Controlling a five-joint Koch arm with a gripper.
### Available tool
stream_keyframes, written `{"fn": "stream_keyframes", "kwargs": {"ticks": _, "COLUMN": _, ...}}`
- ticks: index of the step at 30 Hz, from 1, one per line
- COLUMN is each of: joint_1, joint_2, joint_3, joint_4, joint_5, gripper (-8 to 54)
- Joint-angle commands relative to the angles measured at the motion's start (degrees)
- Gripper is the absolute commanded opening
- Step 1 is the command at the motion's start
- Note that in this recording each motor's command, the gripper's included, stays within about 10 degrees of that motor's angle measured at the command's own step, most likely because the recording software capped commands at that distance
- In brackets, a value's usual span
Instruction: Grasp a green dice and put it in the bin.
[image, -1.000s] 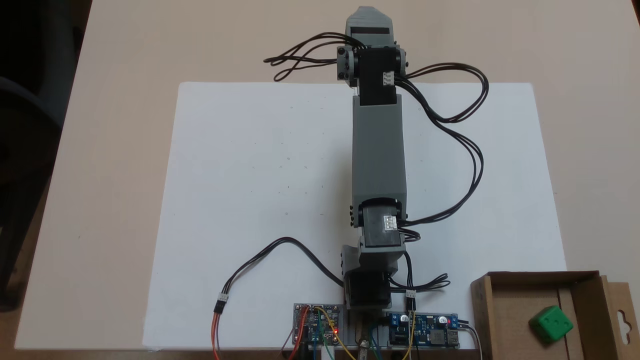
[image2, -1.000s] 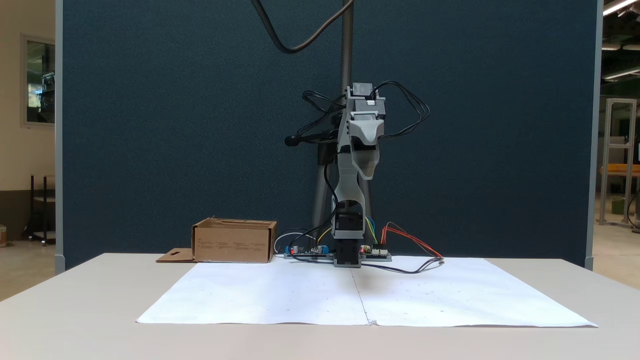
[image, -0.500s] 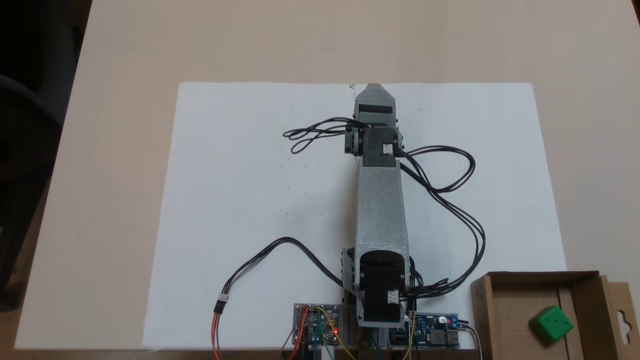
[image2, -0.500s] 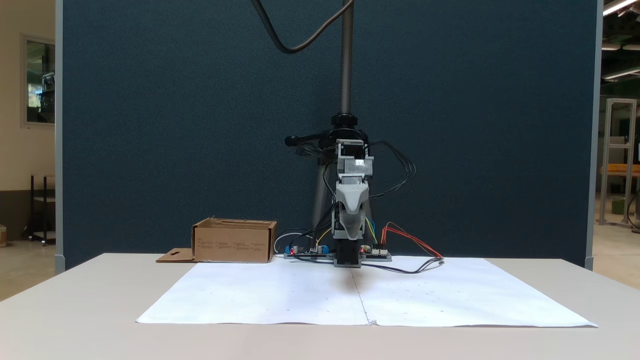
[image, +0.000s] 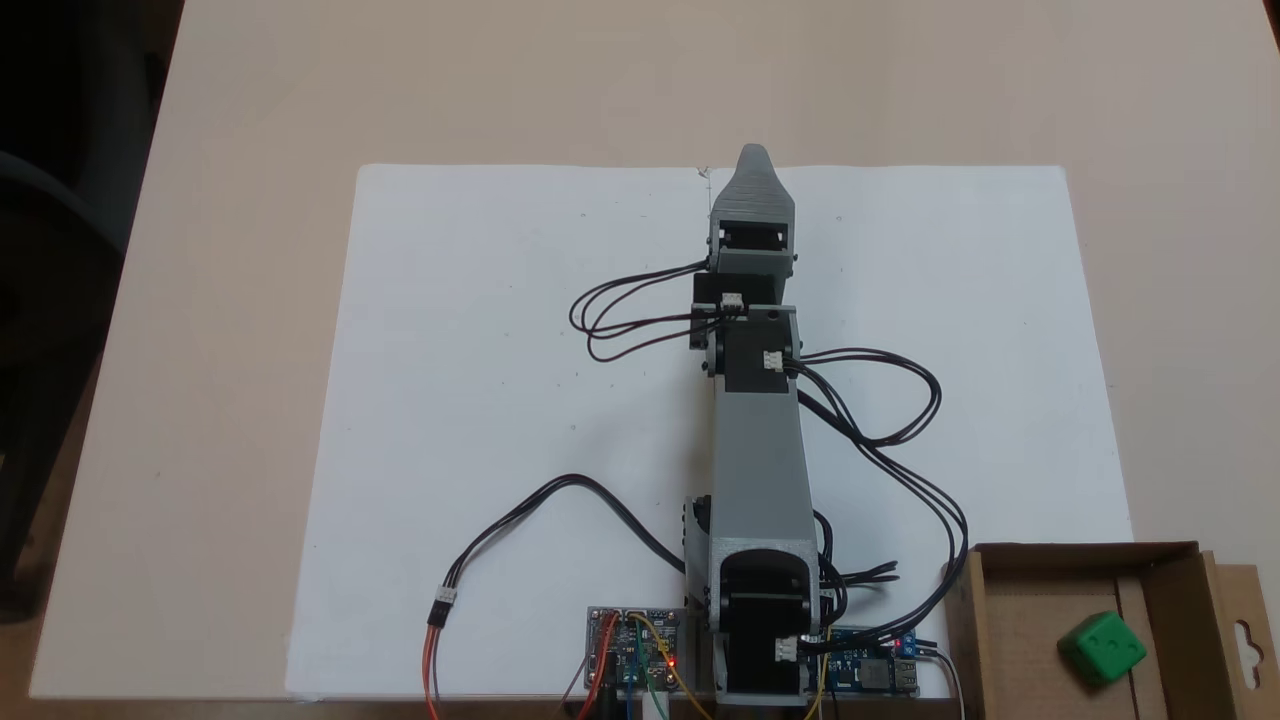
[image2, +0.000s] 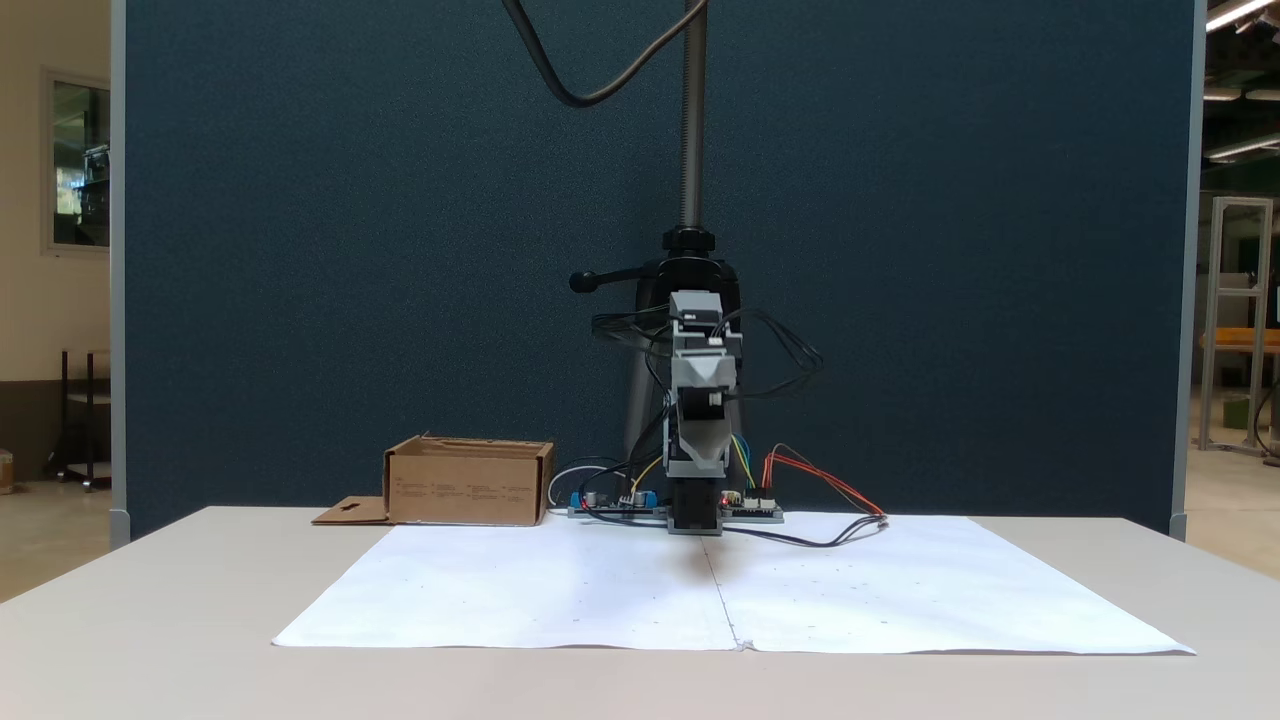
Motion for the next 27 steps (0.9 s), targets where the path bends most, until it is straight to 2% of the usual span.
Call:
{"fn": "stream_keyframes", "kwargs": {"ticks": 1, "joint_1": -0.7, "joint_2": 2.64, "joint_3": -0.18, "joint_4": -9.47, "joint_5": 2.64, "gripper": 44.5}}
{"fn": "stream_keyframes", "kwargs": {"ticks": 21, "joint_1": -1.23, "joint_2": 6.42, "joint_3": 32.08, "joint_4": -40.06, "joint_5": -2.11, "gripper": 44.0}}
{"fn": "stream_keyframes", "kwargs": {"ticks": 27, "joint_1": -2.37, "joint_2": 10.11, "joint_3": 42.19, "joint_4": -48.76, "joint_5": -3.16, "gripper": 43.9}}
